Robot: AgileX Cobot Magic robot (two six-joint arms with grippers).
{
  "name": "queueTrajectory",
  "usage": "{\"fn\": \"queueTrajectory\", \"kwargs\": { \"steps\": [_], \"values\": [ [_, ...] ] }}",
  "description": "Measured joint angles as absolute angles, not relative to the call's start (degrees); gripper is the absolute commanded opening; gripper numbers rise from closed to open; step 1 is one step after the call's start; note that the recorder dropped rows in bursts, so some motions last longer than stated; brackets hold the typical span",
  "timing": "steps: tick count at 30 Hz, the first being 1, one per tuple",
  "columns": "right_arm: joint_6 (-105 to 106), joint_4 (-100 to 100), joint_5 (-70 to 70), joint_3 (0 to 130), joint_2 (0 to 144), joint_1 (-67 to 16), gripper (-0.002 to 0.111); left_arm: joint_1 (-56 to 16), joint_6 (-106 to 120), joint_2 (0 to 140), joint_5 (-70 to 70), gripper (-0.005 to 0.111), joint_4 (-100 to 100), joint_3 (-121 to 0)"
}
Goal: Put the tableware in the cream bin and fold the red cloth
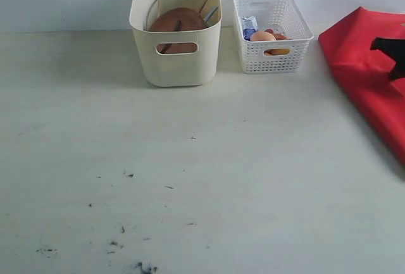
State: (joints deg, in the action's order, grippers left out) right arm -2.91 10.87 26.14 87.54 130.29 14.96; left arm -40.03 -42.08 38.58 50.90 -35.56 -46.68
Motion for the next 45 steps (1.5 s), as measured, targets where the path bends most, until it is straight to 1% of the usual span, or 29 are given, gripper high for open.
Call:
{"fn": "queueTrajectory", "kwargs": {
  "steps": [5, 10, 19, 26, 30, 33, 38, 45],
  "values": [
    [4.6, 19.3, 20.8, 87.8, 132.2, 9.7, 0.0, -40.0, -42.1, 38.6, 50.9, 0.003, -35.7, -46.7],
    [8.1, 24.2, 20.0, 91.8, 134.6, 5.6, 0.0, -40.0, -42.1, 38.6, 50.9, 0.003, -35.7, -46.7],
    [8.3, 24.4, 27.0, 94.2, 133.5, 7.2, 0.0, -40.0, -42.1, 38.6, 50.9, 0.003, -35.3, -46.7],
    [10.8, 23.0, 27.5, 94.2, 123.0, 10.0, 0.0, -40.0, -41.0, 38.6, 52.7, 0.003, -35.4, -46.1],
    [11.9, 22.7, 27.2, 91.6, 117.5, 10.2, 0.0, -40.0, -40.6, 37.3, 52.5, 0.003, -35.0, -42.4],
    [13.1, 22.5, 29.8, 88.4, 114.9, 9.3, 0.0, -40.0, -40.6, 36.4, 51.4, 0.003, -32.9, -40.3],
    [13.8, 22.5, 34.9, 86.2, 114.2, 8.7, 0.0, -40.0, -40.5, 36.3, 50.9, 0.003, -31.9, -39.6],
    [11.5, 22.5, 35.4, 86.2, 114.2, 8.7, 0.0, -40.0, -40.3, 36.3, 50.9, 0.003, -31.9, -39.6]
  ]
}}
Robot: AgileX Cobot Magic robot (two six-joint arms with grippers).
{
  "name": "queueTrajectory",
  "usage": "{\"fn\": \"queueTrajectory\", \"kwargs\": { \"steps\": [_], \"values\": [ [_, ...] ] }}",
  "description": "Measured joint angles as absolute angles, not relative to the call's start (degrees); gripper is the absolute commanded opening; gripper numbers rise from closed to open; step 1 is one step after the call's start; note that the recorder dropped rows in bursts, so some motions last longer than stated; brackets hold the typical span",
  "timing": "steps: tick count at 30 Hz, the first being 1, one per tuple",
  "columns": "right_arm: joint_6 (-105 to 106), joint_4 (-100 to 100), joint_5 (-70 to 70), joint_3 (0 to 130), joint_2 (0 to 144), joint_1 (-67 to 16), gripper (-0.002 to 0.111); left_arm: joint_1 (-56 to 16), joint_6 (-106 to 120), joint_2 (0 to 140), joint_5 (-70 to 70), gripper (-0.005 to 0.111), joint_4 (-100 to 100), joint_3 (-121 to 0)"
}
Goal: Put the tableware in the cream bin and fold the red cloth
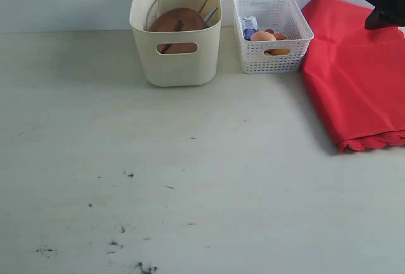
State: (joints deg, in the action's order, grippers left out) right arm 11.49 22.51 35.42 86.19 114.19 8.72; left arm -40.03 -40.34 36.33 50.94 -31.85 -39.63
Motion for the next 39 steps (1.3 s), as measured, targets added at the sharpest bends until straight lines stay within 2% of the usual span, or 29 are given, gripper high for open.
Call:
{"fn": "queueTrajectory", "kwargs": {
  "steps": [14, 17, 23, 29, 33, 35, 39],
  "values": [
    [11.3, 22.5, 35.6, 86.2, 114.2, 8.7, 0.0, -39.2, -40.3, 32.3, 50.7, 0.003, -31.5, -39.5],
    [11.3, 22.5, 35.6, 86.2, 114.2, 8.7, 0.0, -35.1, -40.3, 28.5, 50.6, 0.003, -31.5, -39.5],
    [11.3, 22.5, 35.6, 86.2, 114.2, 8.7, 0.0, -21.2, -40.3, 14.5, 50.6, 0.003, -31.9, -39.5],
    [11.3, 22.5, 35.6, 86.2, 114.2, 8.7, 0.0, -8.6, -39.7, 6.8, 49.9, 0.003, -33.2, -38.9],
    [11.3, 22.5, 35.6, 86.2, 114.2, 8.7, 0.0, -0.8, -40.1, 3.7, 39.7, 0.003, -33.7, -34.9],
    [11.3, 22.5, 35.6, 86.2, 114.2, 8.7, 0.0, 2.0, -40.5, 0.8, 26.0, 0.003, -33.9, -29.0],
    [11.3, 22.5, 35.4, 86.2, 114.2, 8.7, 0.0, 1.9, -40.5, 0.2, 2.9, 0.003, -35.7, -17.9]
  ]
}}
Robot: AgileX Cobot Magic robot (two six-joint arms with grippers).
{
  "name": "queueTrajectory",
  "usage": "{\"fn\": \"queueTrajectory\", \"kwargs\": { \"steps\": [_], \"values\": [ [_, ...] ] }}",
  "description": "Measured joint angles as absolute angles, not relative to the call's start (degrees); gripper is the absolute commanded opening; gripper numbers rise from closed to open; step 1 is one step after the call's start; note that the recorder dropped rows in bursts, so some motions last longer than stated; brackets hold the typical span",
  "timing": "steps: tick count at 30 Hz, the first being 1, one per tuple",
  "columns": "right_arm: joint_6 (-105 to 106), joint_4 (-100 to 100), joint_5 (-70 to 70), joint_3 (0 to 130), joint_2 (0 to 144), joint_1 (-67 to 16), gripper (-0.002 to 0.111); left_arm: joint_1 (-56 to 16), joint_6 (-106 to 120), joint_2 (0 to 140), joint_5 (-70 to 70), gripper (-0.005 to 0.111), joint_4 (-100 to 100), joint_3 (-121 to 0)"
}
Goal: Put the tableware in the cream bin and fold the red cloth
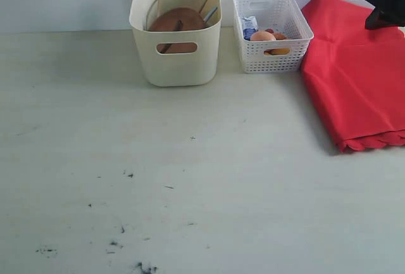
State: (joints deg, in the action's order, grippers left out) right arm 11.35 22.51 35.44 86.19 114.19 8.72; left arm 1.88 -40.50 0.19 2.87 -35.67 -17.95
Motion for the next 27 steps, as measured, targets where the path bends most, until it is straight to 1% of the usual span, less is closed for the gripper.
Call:
{"fn": "queueTrajectory", "kwargs": {
  "steps": [1, 4, 8, 14, 17, 18, 21, 24, 27],
  "values": [
    [11.3, 22.5, 35.4, 86.2, 114.2, 8.7, 0.0, 1.6, -40.5, 0.2, -1.7, 0.003, -37.0, -15.2],
    [11.3, 22.5, 35.4, 86.2, 114.2, 8.7, 0.0, 1.6, -40.5, 0.2, -10.0, 0.003, -40.6, -8.8],
    [11.3, 22.5, 35.4, 86.2, 114.2, 8.7, 0.0, 1.6, -40.5, 0.2, -13.5, 0.003, -42.2, -3.9],
    [11.3, 22.5, 35.3, 86.2, 114.2, 8.7, 0.0, 1.6, -39.5, 0.3, -14.1, 0.003, -41.2, -1.6],
    [11.3, 22.5, 35.1, 86.2, 114.2, 8.7, 0.0, 1.6, -26.1, 0.3, -13.4, 0.003, -25.0, -0.3],
    [11.3, 22.5, 35.1, 86.2, 114.2, 8.7, 0.0, 1.6, -17.5, 0.3, -12.5, 0.003, -14.6, -0.3],
    [11.3, 22.5, 35.1, 86.2, 114.2, 8.7, 0.0, 1.6, 0.0, 0.3, -9.2, 0.003, 4.9, -0.2],
    [11.3, 22.5, 35.0, 86.2, 114.2, 8.7, 0.0, 1.6, 7.6, 0.3, -5.9, 0.003, 10.4, -0.2],
    [11.3, 22.5, 35.0, 86.2, 114.2, 8.7, 0.0, 1.6, 9.7, 0.3, -1.1, 0.003, 11.6, -0.2]
  ]
}}
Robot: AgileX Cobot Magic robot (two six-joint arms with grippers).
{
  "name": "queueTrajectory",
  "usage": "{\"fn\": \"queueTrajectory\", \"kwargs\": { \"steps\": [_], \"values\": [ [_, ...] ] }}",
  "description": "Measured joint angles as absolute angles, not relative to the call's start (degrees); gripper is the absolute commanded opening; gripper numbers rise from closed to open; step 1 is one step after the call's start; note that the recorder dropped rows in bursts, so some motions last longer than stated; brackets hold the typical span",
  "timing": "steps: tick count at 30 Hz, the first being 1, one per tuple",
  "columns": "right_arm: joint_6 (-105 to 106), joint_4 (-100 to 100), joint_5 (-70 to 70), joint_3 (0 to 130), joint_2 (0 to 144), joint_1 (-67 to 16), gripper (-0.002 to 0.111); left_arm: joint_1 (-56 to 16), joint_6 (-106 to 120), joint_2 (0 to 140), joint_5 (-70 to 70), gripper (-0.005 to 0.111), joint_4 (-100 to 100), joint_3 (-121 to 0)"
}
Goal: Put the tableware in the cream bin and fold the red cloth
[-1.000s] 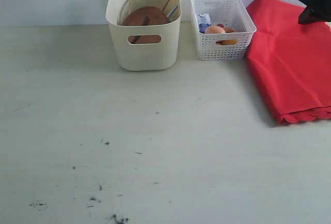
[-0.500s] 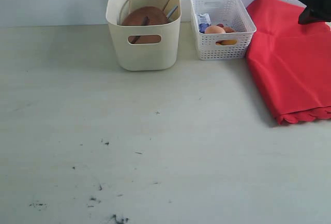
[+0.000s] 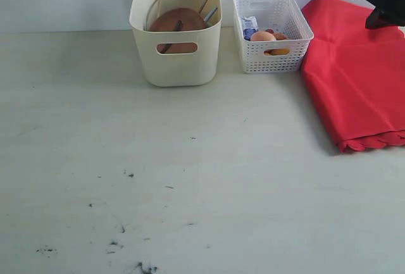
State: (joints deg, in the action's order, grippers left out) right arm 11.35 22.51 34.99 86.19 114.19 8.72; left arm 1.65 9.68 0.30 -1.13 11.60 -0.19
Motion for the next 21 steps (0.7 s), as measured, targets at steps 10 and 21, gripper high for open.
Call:
{"fn": "queueTrajectory", "kwargs": {
  "steps": [10, 21],
  "values": [
    [11.3, 22.5, 34.9, 86.2, 114.2, 8.7, 0.0, 2.7, 3.3, 0.3, 10.6, 0.003, 9.0, 0.0],
    [11.3, 22.5, 34.8, 86.2, 114.2, 8.7, 0.0, 2.7, 2.9, 0.3, 14.5, 0.003, 8.8, 0.0]
  ]
}}
